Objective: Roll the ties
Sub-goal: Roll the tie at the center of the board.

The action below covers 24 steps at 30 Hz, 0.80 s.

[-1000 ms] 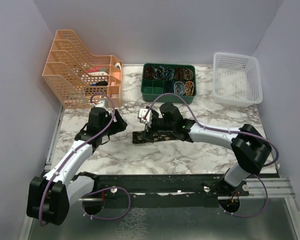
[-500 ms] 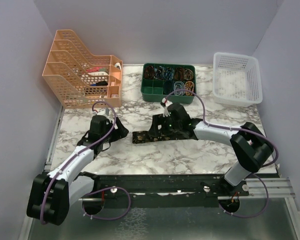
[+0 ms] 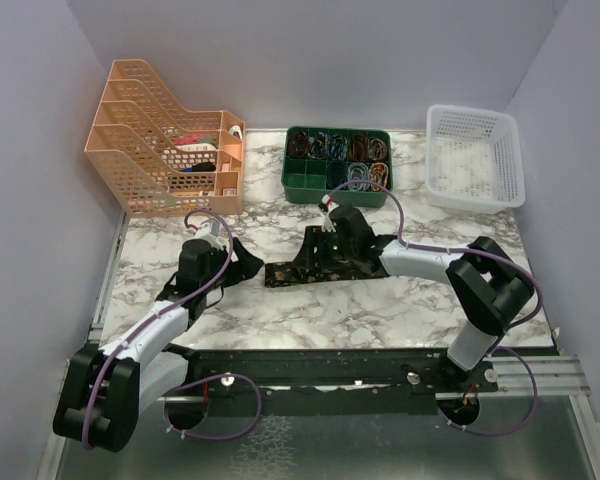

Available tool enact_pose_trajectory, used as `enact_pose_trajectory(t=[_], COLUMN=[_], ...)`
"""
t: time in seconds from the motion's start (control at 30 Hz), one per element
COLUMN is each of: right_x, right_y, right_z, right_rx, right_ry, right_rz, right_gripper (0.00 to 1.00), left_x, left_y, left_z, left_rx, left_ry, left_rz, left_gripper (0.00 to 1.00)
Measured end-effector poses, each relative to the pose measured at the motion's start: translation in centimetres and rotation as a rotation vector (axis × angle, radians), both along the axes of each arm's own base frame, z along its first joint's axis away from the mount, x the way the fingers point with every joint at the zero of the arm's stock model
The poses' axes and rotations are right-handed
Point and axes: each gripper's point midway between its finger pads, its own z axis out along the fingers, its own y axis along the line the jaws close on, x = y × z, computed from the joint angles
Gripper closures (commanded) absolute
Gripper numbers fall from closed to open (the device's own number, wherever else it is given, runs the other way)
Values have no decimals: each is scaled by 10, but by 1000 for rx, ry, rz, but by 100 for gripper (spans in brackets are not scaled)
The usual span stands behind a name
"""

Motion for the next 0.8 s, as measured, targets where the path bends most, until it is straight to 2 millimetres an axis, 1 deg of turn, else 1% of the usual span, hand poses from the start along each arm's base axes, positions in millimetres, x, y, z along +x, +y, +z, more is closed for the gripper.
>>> enact_pose_trajectory(t=[0.17, 0.3, 0.43, 0.5, 0.6, 0.7, 0.8], right_x=[-2, -4, -5, -5, -6, -5, -4], right_y=[6, 12, 14, 13, 13, 12, 10], right_z=[0, 2, -2, -6, -9, -12, -18], right_rx=[28, 59, 63, 57, 51, 48, 38], right_ry=[12, 16, 30, 39, 46, 50, 60], right_rz=[23, 48, 48, 46, 45, 44, 39], right_gripper=[43, 46, 52, 59, 64, 67, 67], left_x=[5, 4, 4, 3, 0, -3, -4], left_y=[-3, -4, -4, -6, -8, -10, -14], left_z=[8, 8, 9, 9, 8, 7, 5], left_rx=[-17, -19, -22, -24, -28, -32, -39], left_ry=[-42, -52, -59, -61, -57, -59, -59], left_rz=[-11, -15, -21, -29, -48, -67, -95], left_gripper=[22, 22, 23, 24, 24, 25, 27])
